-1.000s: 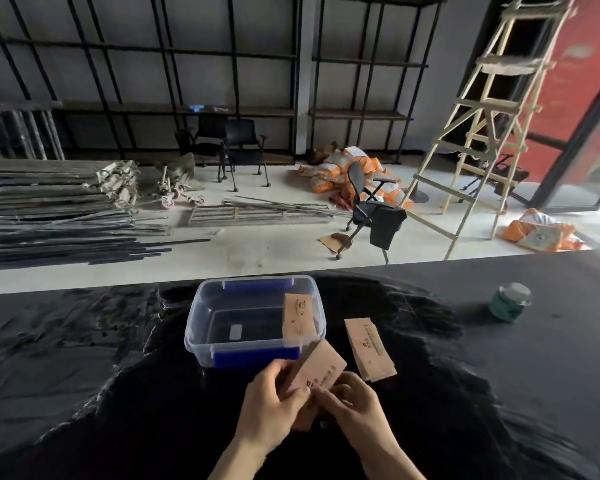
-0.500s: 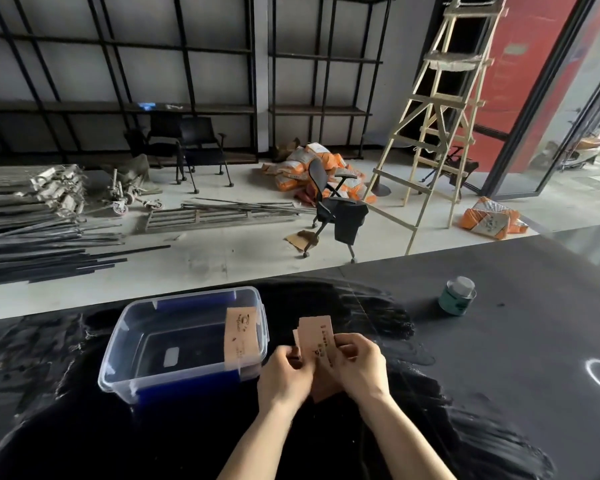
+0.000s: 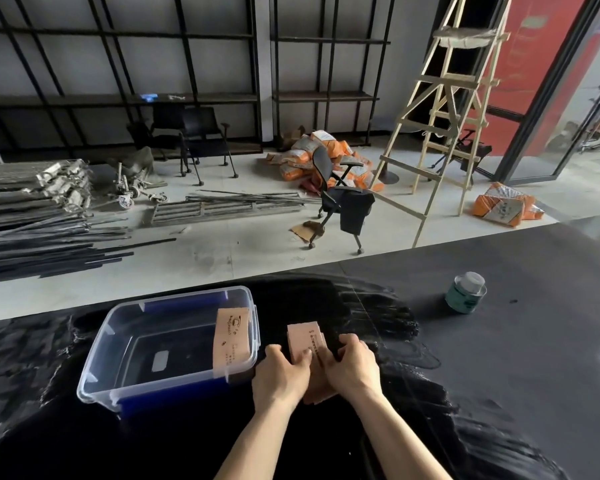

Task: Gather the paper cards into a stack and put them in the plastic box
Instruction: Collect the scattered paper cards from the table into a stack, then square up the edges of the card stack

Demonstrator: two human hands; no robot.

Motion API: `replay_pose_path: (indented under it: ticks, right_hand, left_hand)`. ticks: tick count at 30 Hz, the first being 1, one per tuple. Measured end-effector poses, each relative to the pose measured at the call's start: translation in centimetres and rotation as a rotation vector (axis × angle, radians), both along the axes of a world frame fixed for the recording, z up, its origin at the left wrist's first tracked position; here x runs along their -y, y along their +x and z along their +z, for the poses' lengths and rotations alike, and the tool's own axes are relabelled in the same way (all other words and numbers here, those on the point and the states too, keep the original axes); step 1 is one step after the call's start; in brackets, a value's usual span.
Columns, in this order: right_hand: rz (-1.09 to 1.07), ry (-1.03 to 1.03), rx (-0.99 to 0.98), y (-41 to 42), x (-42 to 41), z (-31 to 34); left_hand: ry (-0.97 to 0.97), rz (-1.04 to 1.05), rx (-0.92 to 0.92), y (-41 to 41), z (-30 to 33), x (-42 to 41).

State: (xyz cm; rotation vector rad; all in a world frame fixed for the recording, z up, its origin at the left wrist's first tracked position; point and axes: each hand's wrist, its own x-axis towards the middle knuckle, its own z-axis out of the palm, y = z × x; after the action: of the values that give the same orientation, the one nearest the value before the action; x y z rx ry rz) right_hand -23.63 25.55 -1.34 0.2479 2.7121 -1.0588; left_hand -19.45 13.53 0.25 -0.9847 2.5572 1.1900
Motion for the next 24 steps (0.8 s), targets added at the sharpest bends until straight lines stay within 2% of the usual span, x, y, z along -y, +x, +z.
replay_pose_path:
  ticks: [7, 12, 15, 17, 24]
  right_hand:
    - [0.051, -0.058, 0.130, 0.1, 0.0, 0.1]
    - [0.040, -0.366, 0.096, 2.7, -1.8, 0.3]
    - [0.020, -0.517, -0.018, 5.5, -2.9, 1.1]
    - [0.082, -0.586, -0.092, 7.6, -2.9, 1.8]
    - [0.271, -0.668, -0.259, 13.7, 2.6, 2.1]
  left_hand:
    - [0.135, -0.013, 0.065, -0.3, 0.3, -0.3]
    - [0.318, -0.014, -0.085, 1.9, -0.2, -0.1]
    - [0.301, -0.067, -0.214, 4.3, 0.1, 0.3]
    - [0.248, -0.123, -0.323, 6.4, 0.6, 1.0]
    - [0.139, -0.181, -0.504, 13.9, 2.1, 6.0]
